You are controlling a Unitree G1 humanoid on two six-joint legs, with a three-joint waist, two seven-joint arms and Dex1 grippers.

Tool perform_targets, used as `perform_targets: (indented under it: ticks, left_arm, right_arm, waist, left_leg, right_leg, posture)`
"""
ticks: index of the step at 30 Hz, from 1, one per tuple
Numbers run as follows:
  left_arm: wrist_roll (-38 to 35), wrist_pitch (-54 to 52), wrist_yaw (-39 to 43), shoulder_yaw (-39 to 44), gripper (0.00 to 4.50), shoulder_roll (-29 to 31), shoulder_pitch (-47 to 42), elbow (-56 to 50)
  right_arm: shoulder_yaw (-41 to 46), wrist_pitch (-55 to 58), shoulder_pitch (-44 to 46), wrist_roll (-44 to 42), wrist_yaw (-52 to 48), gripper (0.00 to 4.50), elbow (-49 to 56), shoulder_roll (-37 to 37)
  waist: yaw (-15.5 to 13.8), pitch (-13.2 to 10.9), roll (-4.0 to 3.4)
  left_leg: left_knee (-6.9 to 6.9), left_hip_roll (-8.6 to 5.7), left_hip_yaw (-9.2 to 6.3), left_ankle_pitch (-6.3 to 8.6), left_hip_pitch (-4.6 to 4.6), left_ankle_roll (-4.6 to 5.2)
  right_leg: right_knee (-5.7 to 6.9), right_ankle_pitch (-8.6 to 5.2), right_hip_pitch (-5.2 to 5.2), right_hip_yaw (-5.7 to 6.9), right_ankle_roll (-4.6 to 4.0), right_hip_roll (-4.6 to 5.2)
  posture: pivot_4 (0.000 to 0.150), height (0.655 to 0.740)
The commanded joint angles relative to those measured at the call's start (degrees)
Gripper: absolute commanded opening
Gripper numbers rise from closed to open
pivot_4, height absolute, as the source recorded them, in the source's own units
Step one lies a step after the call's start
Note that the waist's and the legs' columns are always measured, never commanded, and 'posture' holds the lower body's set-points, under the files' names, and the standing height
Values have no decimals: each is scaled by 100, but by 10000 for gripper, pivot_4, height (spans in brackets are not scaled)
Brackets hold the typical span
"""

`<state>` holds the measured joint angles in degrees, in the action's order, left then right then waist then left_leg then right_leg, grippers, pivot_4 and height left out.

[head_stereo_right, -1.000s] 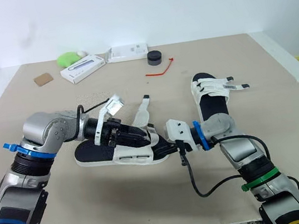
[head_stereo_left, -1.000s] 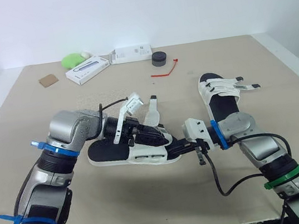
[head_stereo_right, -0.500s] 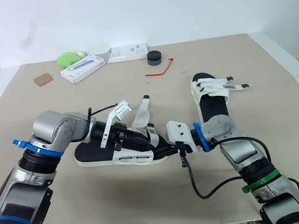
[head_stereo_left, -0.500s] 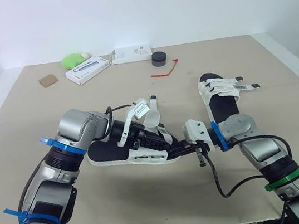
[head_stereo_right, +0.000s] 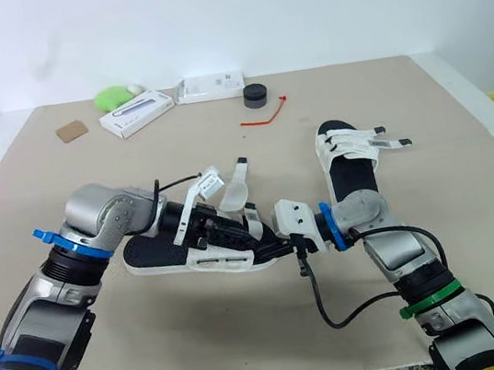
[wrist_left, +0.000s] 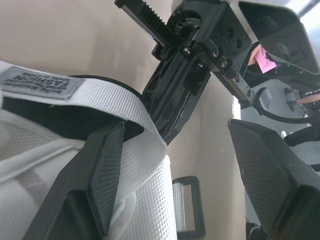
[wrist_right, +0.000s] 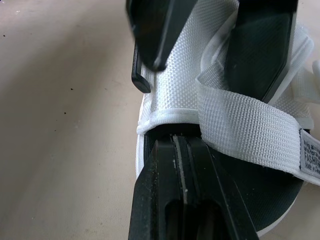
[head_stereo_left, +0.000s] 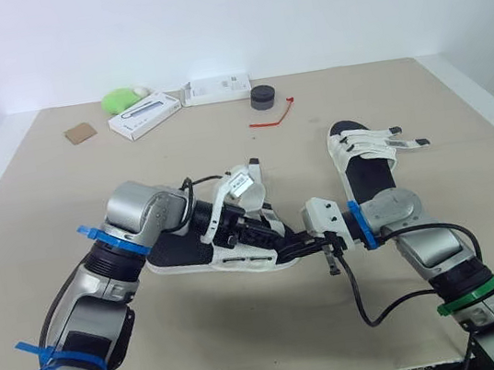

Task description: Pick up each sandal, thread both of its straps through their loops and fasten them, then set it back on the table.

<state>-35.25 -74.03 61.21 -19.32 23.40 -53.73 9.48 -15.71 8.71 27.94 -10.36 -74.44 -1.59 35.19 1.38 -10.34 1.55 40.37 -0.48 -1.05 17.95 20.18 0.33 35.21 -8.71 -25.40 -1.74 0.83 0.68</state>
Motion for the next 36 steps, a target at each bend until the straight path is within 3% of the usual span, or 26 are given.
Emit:
perform_targets:
  ticks: [1,3,4,6,9,10,17,23,26,29,36]
  left_arm:
    - [-41,-67,-18,58,31704,-61,-63,36]
    - [-24,-70,-75,87,27084,-132,-82,117]
    - [-5,-55,-101,93,21165,-157,-92,161]
    - [8,-62,-166,142,15428,-203,-110,256]
    - [38,-30,-217,181,2337,-231,-126,362]
    - [44,-22,-241,202,935,-243,-128,397]
    - [129,175,-382,312,935,-316,-51,466]
    - [96,1307,-142,686,935,-175,236,-469]
    - [768,2771,147,347,935,250,550,-1089]
    - [2143,5614,578,-212,935,916,1058,-1381]
    - [3509,9734,461,-143,935,1344,1462,-719]
  right_arm:
    - [33,-54,89,-22,21,0,129,-1]
    - [38,-55,85,-26,20,0,130,1]
    - [39,-58,82,-24,20,0,129,4]
    - [38,-62,77,-19,17,0,132,13]
    - [37,-62,73,-16,12,0,140,22]
    - [37,-64,72,-15,10,0,141,24]
    - [20,-53,75,-11,3,0,160,20]
    - [32,-28,66,-22,2,0,203,36]
    - [35,-8,45,-26,3,0,238,53]
    - [33,8,37,-33,-6,0,251,66]
    - [14,-18,73,-37,-34,0,195,61]
  waist:
    - [0,0,0]
    - [0,0,0]
    - [0,0,0]
    - [0,0,0]
    - [1,0,0]
    - [1,0,0]
    - [2,0,0]
    - [0,0,0]
    - [1,0,0]
    - [2,0,-1]
    - [-33,0,0]
  left_leg:
    - [0,0,0,0,0,0]
    - [0,0,0,0,0,0]
    - [0,-1,0,0,0,0]
    - [0,-1,0,0,1,0]
    - [0,-1,1,0,0,0]
    - [0,0,1,0,0,0]
    - [0,0,0,-1,-3,-1]
    - [0,2,0,-1,0,-2]
    - [-1,4,1,0,1,-6]
    - [-4,4,6,-1,-6,-10]
    - [-3,-4,10,-4,2,-12]
  right_leg:
    - [0,0,0,0,0,0]
    - [0,0,0,0,0,0]
    - [0,0,0,0,0,1]
    - [0,0,0,0,0,1]
    - [0,0,0,0,0,1]
    - [0,0,0,-1,0,0]
    - [1,2,1,-1,0,-2]
    - [1,2,-1,-2,-1,0]
    - [1,2,-3,-4,-2,3]
    - [0,2,-2,-11,-2,6]
    - [-10,10,1,-7,10,28]
  posture:
    - [1500,7400]
    - [1500,7400]
    - [1500,7400]
    - [1500,7400]
    - [1500,7400]
    - [1500,7400]
    - [1500,7400]
    - [1500,7400]
    - [1500,7400]
    - [1500,7400]
    - [1500,7400]
